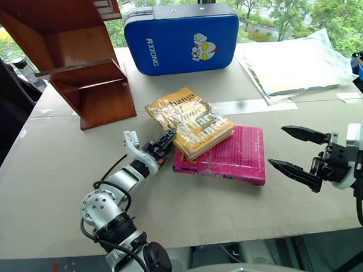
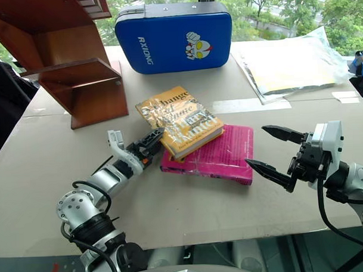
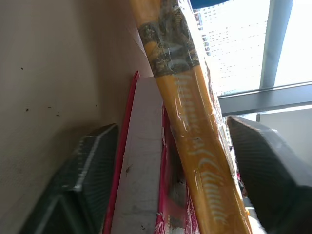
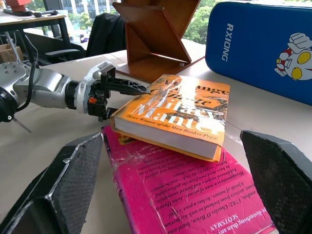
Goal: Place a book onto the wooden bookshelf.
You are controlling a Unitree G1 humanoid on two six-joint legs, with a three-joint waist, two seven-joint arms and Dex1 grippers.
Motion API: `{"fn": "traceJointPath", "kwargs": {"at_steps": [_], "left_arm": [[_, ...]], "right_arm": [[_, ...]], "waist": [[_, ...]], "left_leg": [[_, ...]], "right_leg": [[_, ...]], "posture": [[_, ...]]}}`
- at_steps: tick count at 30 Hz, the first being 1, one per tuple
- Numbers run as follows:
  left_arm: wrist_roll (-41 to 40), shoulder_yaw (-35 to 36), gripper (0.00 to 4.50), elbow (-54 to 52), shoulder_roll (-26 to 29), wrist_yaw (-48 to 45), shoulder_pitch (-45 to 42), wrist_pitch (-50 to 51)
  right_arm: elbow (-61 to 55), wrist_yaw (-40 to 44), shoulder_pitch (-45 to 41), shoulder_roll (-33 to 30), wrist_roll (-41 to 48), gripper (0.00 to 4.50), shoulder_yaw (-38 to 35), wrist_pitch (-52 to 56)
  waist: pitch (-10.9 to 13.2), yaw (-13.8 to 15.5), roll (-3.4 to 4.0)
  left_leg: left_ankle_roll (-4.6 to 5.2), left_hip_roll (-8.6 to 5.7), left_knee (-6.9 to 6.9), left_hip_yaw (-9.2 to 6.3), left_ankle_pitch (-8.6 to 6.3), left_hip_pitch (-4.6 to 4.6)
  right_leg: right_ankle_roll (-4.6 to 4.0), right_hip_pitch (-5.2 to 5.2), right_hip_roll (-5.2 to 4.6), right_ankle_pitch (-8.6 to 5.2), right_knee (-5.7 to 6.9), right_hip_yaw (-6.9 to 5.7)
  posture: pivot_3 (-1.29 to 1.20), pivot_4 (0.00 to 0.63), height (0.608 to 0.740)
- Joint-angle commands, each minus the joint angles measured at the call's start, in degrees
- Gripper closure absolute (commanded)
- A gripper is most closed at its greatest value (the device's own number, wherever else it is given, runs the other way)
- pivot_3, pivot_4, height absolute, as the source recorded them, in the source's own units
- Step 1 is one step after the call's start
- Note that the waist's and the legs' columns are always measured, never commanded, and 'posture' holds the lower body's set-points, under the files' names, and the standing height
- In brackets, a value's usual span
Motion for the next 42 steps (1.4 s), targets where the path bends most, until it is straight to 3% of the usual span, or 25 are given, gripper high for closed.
{"fn": "traceJointPath", "kwargs": {"at_steps": [1,9,19,25,27,30,32,36,42], "left_arm": [[-4.1,-1.5,0.07,-0.2,1.1,1.3,0.7,-1.3],[-11.2,-1.4,0.07,9.6,2.3,5.7,-2.2,-5.8],[-19.5,-4.0,4.43,14.6,5.5,6.9,-1.6,-7.4],[-25.7,-5.7,4.49,11.3,8.0,5.7,0.3,-9.0],[-24.0,-8.8,4.49,6.3,10.1,2.5,0.4,-10.1],[-18.4,-13.7,4.49,-1.4,13.0,-1.8,-2.7,-15.7],[-10.2,-18.5,4.49,-6.1,17.0,-4.9,-6.8,-20.8],[15.6,-36.4,4.49,-12.1,35.5,-14.5,-16.6,-30.9],[44.5,-48.1,4.49,-9.1,54.4,-20.6,-28.0,-46.8]], "right_arm": [[-0.7,0.2,-0.5,0.3,-0.1,0.0,-0.6,-1.3],[-0.8,0.2,-0.5,0.4,-0.8,0.0,-0.5,-1.6],[-0.9,0.2,-0.2,0.2,-1.1,0.0,-1.1,-1.7],[-0.5,0.3,-0.8,0.1,-1.2,0.0,-0.7,-1.6],[-0.1,0.5,-1.3,0.0,-1.2,0.0,-0.5,-1.6],[0.4,1.0,-2.0,-0.2,-1.2,0.0,-0.3,-1.6],[0.9,0.9,-2.9,0.2,-0.5,0.0,-0.4,-1.6],[2.6,-0.2,-6.2,1.8,2.1,0.0,-0.7,-1.3],[6.0,-1.8,-14.9,4.1,8.1,0.0,0.7,1.0]], "waist": [[0.0,0.0,0.0],[0.0,0.1,0.0],[0.0,0.1,0.0],[0.0,0.0,0.0],[0.0,0.0,-0.03],[0.0,0.2,-0.06],[0.1,0.4,-0.14],[0.1,0.1,-0.12],[0.1,-0.6,0.0]], "left_leg": [[0.0,0.0,0.0,0.0,0.0,0.0],[0.0,-0.01,0.0,0.01,0.0,0.01],[0.0,-0.01,0.0,-0.02,0.0,0.01],[0.0,0.0,-0.01,-0.08,0.0,0.02],[0.0,0.0,-0.01,-0.08,0.0,0.02],[0.0,0.0,-0.01,-0.06,0.0,0.0],[-0.01,-0.02,0.0,-0.02,0.0,-0.04],[-0.02,-0.04,-0.07,0.04,0.01,-0.07],[-0.01,0.02,-0.25,0.23,0.0,-0.03]], "right_leg": [[0.0,0.0,0.0,0.0,0.0,0.0],[-0.01,0.0,0.0,0.0,0.01,-0.01],[-0.02,0.03,-0.01,0.01,0.0,-0.02],[-0.02,0.02,-0.01,0.0,0.0,0.0],[-0.02,0.02,-0.01,0.01,0.0,0.0],[-0.03,0.02,-0.01,0.01,-0.01,-0.01],[-0.04,0.03,-0.02,0.01,-0.03,-0.05],[-0.05,0.05,0.04,0.02,-0.17,-0.05],[-0.03,-0.01,0.09,0.01,-0.41,0.14]], "posture": [[0.0,0.15,0.74],[0.0,0.15,0.74],[0.0,0.15,0.74],[0.0,0.15,0.74],[0.0,0.15,0.74],[0.0,0.15,0.74],[0.0,0.15,0.74],[0.0,0.15,0.74],[0.0,0.15,0.74]]}}
